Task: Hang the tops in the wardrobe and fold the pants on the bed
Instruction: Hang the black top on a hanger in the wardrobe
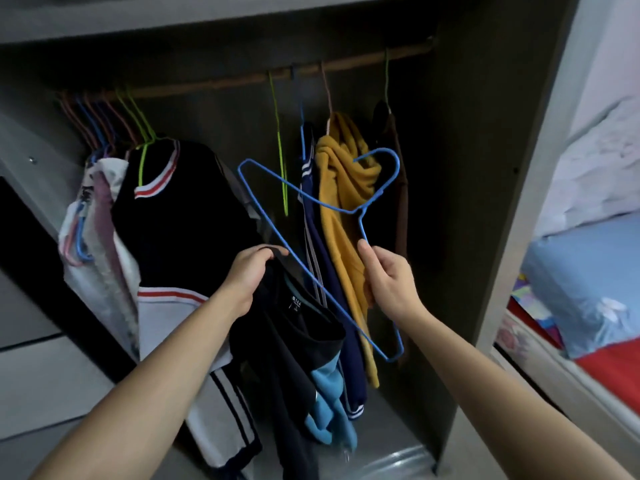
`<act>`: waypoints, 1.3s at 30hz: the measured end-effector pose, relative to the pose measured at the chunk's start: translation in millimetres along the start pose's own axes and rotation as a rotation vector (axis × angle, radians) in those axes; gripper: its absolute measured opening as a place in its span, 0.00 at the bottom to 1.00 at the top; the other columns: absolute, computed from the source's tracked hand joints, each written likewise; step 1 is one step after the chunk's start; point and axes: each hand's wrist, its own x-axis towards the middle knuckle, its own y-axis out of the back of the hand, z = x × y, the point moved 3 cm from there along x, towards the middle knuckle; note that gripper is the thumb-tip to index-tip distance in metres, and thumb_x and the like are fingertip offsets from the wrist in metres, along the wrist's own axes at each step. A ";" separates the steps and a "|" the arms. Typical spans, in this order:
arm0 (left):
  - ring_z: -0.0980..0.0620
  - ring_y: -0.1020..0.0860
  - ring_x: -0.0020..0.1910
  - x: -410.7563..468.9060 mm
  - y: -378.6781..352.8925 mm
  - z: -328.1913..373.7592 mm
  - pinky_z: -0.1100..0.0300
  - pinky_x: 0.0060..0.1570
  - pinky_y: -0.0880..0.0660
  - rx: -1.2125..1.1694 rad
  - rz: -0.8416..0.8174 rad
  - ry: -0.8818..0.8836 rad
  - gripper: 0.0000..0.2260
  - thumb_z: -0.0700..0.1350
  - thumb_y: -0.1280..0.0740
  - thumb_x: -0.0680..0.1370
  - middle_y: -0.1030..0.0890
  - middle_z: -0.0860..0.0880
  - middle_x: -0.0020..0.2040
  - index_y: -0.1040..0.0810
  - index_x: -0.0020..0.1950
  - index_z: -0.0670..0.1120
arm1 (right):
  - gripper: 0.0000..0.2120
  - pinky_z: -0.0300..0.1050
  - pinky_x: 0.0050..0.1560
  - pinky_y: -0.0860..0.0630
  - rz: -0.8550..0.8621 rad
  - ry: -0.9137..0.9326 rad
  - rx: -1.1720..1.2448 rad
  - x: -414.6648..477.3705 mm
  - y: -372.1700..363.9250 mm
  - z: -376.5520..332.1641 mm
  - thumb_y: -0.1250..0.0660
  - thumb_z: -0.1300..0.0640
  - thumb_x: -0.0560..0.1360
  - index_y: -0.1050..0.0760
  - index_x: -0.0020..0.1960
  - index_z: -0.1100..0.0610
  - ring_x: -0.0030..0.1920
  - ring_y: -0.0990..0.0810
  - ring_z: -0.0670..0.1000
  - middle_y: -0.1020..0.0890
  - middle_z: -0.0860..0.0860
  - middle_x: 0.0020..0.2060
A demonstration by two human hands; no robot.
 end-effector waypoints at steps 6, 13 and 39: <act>0.52 0.20 0.45 -13.9 -13.6 -15.2 0.65 0.35 0.25 0.038 -0.082 -0.002 0.10 0.39 0.39 0.78 0.17 0.49 0.45 0.18 0.49 0.47 | 0.10 0.47 0.28 0.30 0.377 0.332 -0.346 -58.2 43.1 -26.1 0.43 0.45 0.83 0.29 0.43 0.43 0.27 0.28 0.47 0.26 0.47 0.29; 0.45 0.20 0.47 -46.7 -40.1 -48.4 0.51 0.46 0.21 0.119 -0.285 0.012 0.05 0.43 0.34 0.75 0.18 0.44 0.47 0.23 0.50 0.45 | 0.07 0.31 0.28 0.35 0.599 0.098 -0.697 -156.9 70.7 -46.6 0.39 0.47 0.82 0.27 0.59 0.43 0.27 0.27 0.42 0.24 0.39 0.29; 0.64 0.23 0.34 -257.0 -175.8 28.1 0.72 0.34 0.30 0.266 -0.525 -0.688 0.04 0.42 0.28 0.71 0.21 0.59 0.35 0.19 0.43 0.50 | 0.20 0.42 0.31 0.38 0.389 -0.229 -0.803 -296.7 142.8 -126.3 0.35 0.55 0.79 0.32 0.29 0.54 0.27 0.32 0.43 0.31 0.45 0.23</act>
